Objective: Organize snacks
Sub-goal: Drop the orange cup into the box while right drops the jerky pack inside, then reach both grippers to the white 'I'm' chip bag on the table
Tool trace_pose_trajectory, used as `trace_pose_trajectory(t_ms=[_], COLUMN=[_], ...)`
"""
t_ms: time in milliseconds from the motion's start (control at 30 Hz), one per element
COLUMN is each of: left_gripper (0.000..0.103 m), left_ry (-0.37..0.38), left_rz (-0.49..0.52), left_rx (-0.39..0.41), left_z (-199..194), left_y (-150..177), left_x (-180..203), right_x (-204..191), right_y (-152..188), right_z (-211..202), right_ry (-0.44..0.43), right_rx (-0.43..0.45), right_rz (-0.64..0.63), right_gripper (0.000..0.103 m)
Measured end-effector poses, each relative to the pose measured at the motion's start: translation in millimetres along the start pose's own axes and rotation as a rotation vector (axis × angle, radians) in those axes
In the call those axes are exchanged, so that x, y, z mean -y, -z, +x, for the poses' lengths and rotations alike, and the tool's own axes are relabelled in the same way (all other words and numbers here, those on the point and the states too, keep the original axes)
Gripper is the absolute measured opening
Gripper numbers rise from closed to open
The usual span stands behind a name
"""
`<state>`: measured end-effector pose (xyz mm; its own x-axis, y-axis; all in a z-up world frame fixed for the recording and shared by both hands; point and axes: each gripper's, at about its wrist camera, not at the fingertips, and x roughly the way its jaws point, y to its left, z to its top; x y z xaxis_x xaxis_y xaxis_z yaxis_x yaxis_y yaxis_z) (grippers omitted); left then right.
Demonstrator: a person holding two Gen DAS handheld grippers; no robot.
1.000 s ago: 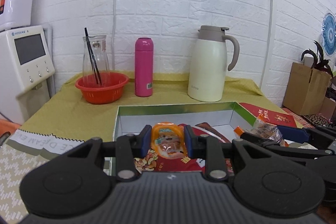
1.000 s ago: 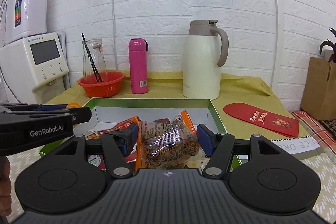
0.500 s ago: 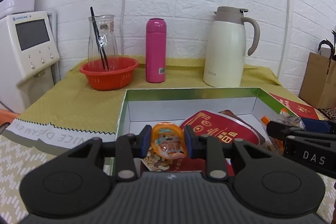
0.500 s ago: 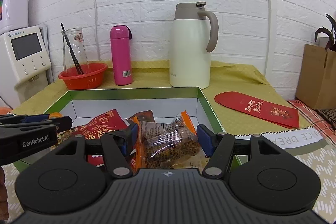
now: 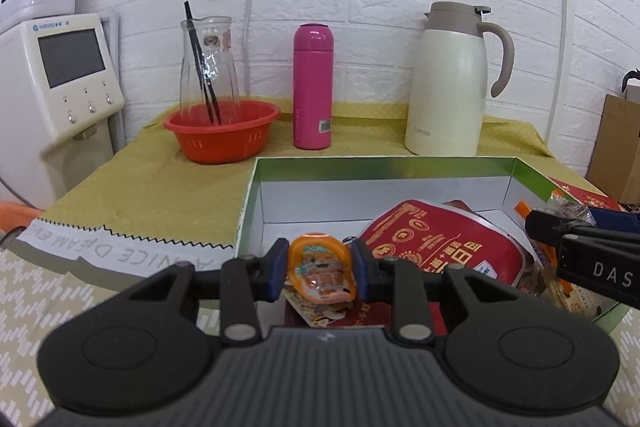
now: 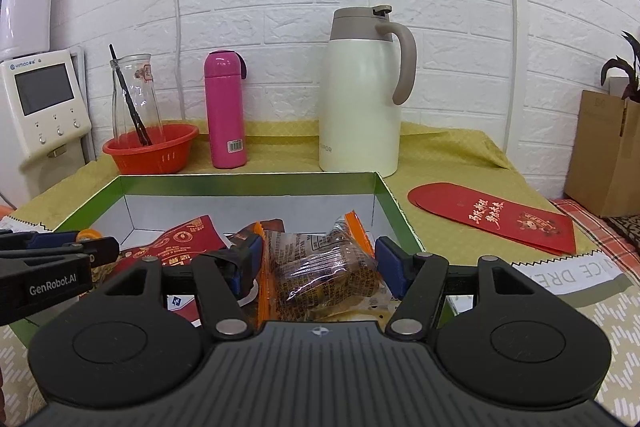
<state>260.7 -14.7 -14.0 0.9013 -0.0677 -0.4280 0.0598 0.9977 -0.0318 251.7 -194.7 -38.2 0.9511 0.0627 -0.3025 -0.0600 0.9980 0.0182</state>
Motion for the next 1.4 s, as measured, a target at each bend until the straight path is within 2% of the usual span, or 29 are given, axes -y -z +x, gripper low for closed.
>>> trace_pose_trajectory(t_ms=[133, 233, 367, 500, 567, 700, 933, 1100, 1200, 1400], left_gripper=[0.032, 0.047, 0.053, 0.059, 0.06, 0.062, 0.062, 0.062, 0.062, 0.062], left_ry=[-0.008, -0.011, -0.015, -0.005, 0.01, 0.042, 0.123, 0.19, 0.212, 0.203], left_rz=[0.01, 0.019, 0.03, 0.027, 0.02, 0.033, 0.023, 0.081, 0.101, 0.077], left_rx=[0.019, 0.048, 0.079, 0.09, 0.099, 0.069, -0.068, -0.164, -0.171, -0.182], left_z=[-3, -11, -27, -49, -65, -97, -143, -150, -151, -147], left_y=[0, -3, -8, -11, -11, -3, 52, 79, 83, 84], left_x=[1, 1, -1, -9, -15, -24, -23, -1, 7, 6], right_x=[5, 10, 12, 17, 21, 28, 36, 30, 23, 22], right_y=[-1, -5, -11, -10, -7, 7, 53, 74, 80, 81], right_z=[-6, -21, -52, -87, -104, -132, -161, -168, -172, -171], right_ry=[-0.056, -0.068, -0.083, -0.147, -0.194, -0.237, -0.274, -0.346, -0.376, -0.414], right_rx=[0.03, 0.09, 0.164, 0.195, 0.178, 0.13, -0.032, -0.137, -0.155, -0.159], right_rz=[0.05, 0.07, 0.0, -0.074, -0.11, -0.151, -0.073, -0.043, -0.067, -0.059], right_gripper=[0.103, 0.103, 0.103, 0.103, 0.103, 0.103, 0.103, 0.103, 0.103, 0.103])
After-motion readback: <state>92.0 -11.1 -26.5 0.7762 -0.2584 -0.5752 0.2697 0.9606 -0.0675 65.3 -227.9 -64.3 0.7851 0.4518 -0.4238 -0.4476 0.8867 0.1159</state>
